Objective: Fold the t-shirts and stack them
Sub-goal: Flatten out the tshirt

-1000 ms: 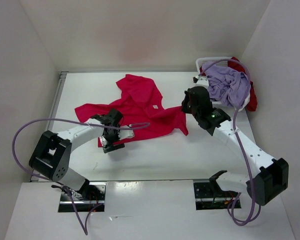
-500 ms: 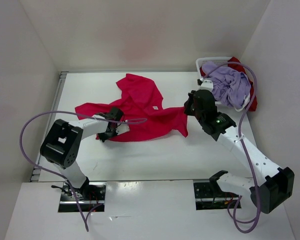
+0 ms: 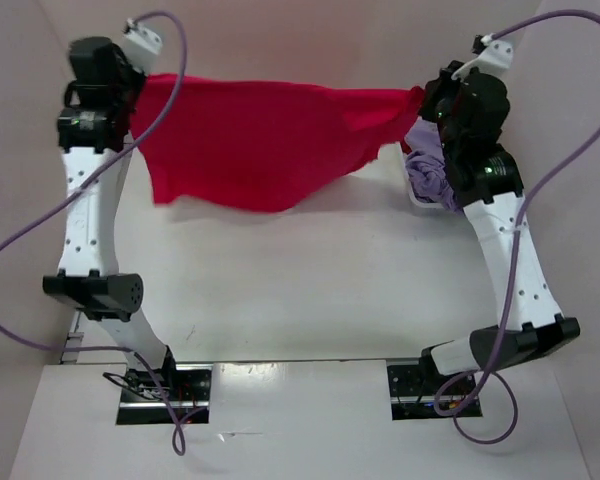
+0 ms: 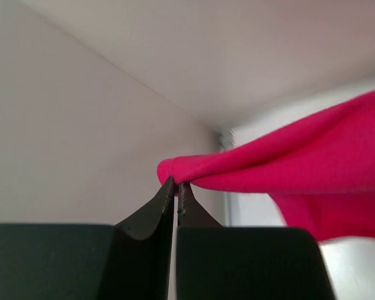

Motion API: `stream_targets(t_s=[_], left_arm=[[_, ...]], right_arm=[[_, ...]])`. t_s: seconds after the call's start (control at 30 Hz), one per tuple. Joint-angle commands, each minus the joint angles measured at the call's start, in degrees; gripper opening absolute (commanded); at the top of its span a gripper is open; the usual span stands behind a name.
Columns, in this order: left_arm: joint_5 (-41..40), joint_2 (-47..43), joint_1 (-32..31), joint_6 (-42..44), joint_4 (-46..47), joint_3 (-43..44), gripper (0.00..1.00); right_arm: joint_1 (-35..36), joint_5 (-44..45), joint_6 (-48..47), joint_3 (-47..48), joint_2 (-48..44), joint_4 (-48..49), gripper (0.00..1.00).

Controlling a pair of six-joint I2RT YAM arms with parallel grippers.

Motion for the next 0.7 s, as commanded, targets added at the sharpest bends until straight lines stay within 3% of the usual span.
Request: stream_targets(t_s=[0.0, 0.1, 0.27, 0.33, 0.37, 0.5, 0.67], left_arm=[[1.7, -1.2, -0.3, 0.5, -10.9, 9.5, 0.0], [1.7, -4.3, -0.3, 0.5, -10.6, 4.5, 0.0], [-1.5, -17.9, -0.8, 4.8, -4.4, -28.0, 0.0], [-2.4, -21.7, -0.8, 4.8, -4.4, -36.0, 0.0], [-2.4, -22.8, -0.8, 4.8, -5.3, -43.1, 0.0], [-3.0, -27.0, -0.8, 2.6, -7.4, -56.5, 0.0], [-3.0, -29.0, -0.2, 0.4, -10.3, -64.2, 0.0]], right_arm=[[0.8, 2.5, -2.6, 2.6, -2.7, 1.9, 0.0], [3.7, 4.4, -0.5, -3.7, -6.9, -0.3, 0.0], [8.3, 7.8, 6.5, -20.0, -19.2, -7.6, 0.0], [9.7, 6.2, 12.7, -26.8, -23.9, -12.4, 0.0], [9.7, 4.4, 14.7, -29.0, -25.3, -13.8, 0.0], [10.3, -11.0, 24.8, -41.1, -29.3, -16.9, 0.0], [14.9, -17.4, 32.7, -49.8, -27.9, -15.9, 0.0]])
